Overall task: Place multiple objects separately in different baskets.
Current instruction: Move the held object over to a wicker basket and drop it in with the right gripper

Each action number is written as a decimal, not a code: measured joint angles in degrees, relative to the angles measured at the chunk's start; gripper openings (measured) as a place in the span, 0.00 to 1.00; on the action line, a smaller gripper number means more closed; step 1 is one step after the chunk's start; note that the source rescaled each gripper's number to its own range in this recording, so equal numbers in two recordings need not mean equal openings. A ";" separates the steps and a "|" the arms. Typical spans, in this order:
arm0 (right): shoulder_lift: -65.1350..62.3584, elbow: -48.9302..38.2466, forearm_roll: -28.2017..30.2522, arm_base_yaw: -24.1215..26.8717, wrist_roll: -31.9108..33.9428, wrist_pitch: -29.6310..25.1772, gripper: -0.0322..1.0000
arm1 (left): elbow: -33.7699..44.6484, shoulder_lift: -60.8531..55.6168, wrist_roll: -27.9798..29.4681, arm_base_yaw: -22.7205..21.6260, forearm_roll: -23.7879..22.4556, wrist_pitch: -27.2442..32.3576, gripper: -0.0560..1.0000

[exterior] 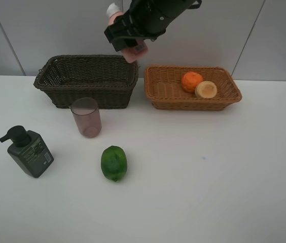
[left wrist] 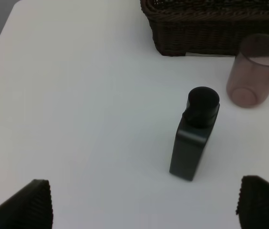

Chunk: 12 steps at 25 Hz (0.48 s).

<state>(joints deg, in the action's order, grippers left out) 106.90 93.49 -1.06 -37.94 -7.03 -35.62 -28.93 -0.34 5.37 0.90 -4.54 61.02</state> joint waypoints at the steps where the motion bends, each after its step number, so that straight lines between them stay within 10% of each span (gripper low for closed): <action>1: 1.46 1.54 0.00 0.00 0.00 0.21 0.03 | 0.00 0.00 0.00 0.00 0.00 0.00 1.00; 12: 13.69 12.92 -0.92 0.00 0.00 11.01 0.03 | 0.00 0.00 0.00 0.00 0.00 0.00 1.00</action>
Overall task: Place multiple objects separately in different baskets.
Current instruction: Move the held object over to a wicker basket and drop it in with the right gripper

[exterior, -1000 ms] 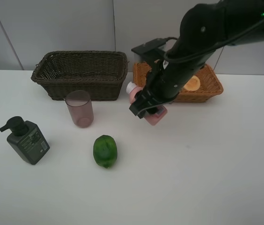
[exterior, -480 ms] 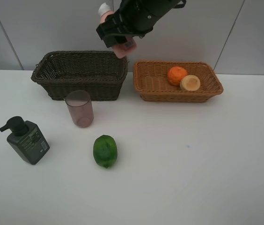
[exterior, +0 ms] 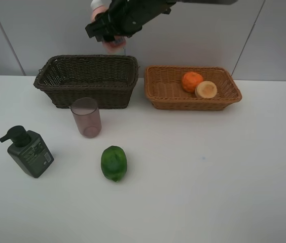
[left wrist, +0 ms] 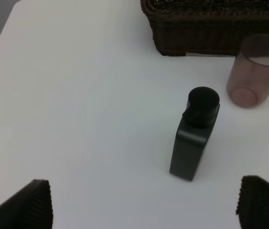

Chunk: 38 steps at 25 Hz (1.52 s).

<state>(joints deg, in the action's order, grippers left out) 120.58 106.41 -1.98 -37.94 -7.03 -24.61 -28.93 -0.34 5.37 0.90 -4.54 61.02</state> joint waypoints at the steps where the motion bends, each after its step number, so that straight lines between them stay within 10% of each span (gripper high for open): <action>1: 1.01 0.74 -0.22 0.00 0.00 1.14 0.03 | 0.00 0.00 0.00 0.00 0.00 0.00 1.00; 18: 14.34 2.92 -1.84 0.00 0.00 25.19 0.03 | 0.00 0.00 0.00 0.00 0.00 0.00 1.00; 31: 19.00 2.92 -2.04 0.00 0.00 28.10 0.04 | 0.00 0.00 0.00 0.00 0.00 0.00 1.00; 35: 19.00 2.92 -2.04 0.00 0.00 28.71 0.48 | 0.00 0.00 0.00 0.00 0.00 0.00 1.00; 38: 19.00 2.92 -2.04 0.00 0.00 27.74 0.61 | 0.00 0.00 0.00 0.00 0.00 0.00 1.00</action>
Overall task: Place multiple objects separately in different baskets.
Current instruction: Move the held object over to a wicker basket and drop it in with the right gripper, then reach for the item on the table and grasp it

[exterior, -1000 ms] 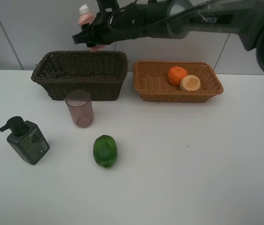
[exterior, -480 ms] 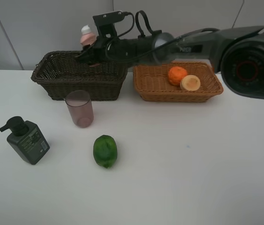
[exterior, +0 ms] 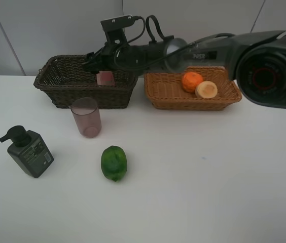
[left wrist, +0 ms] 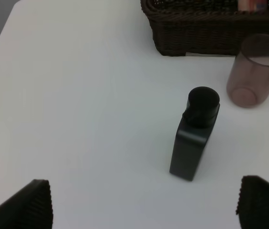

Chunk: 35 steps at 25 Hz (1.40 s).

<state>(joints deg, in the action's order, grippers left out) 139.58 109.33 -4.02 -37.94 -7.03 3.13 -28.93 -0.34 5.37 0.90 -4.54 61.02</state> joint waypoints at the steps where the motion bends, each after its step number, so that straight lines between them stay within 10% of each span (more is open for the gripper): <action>1: 0.00 0.00 0.00 0.00 0.00 -0.35 0.62 | 0.00 0.00 0.00 0.00 0.00 0.00 1.00; 17: -4.50 0.00 -3.04 0.00 0.05 -3.13 0.64 | 0.00 0.00 0.00 0.00 0.00 0.00 1.00; 35: -17.83 0.00 1.12 0.00 -0.03 -25.94 0.64 | 0.00 0.00 0.00 0.00 0.00 -0.01 1.00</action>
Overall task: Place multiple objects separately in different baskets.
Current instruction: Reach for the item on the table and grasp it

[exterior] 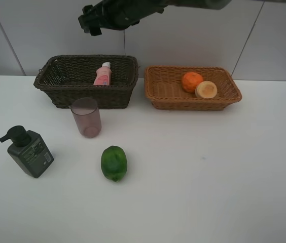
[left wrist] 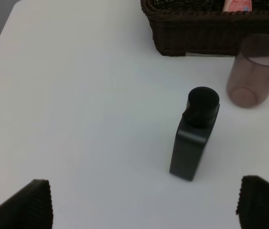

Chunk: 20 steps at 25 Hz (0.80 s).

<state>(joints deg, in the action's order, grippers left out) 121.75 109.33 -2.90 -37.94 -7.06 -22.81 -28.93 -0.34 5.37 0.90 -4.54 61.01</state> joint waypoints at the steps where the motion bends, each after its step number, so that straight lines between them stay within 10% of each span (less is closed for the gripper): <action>1: -0.79 0.00 1.21 0.00 0.00 -1.74 0.64 | 0.00 0.00 0.00 0.00 0.00 0.00 1.00; 10: -8.13 0.00 8.57 0.00 0.22 -17.87 0.64 | 0.00 0.00 0.00 0.00 0.00 0.00 1.00; 20: -22.84 -15.45 15.73 0.00 5.97 -16.92 0.64 | 0.00 0.00 0.00 0.00 0.00 0.00 1.00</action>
<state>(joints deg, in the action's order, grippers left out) 98.91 93.88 12.83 -37.94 -1.09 -39.73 -28.93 -0.34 5.37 0.90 -4.54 61.01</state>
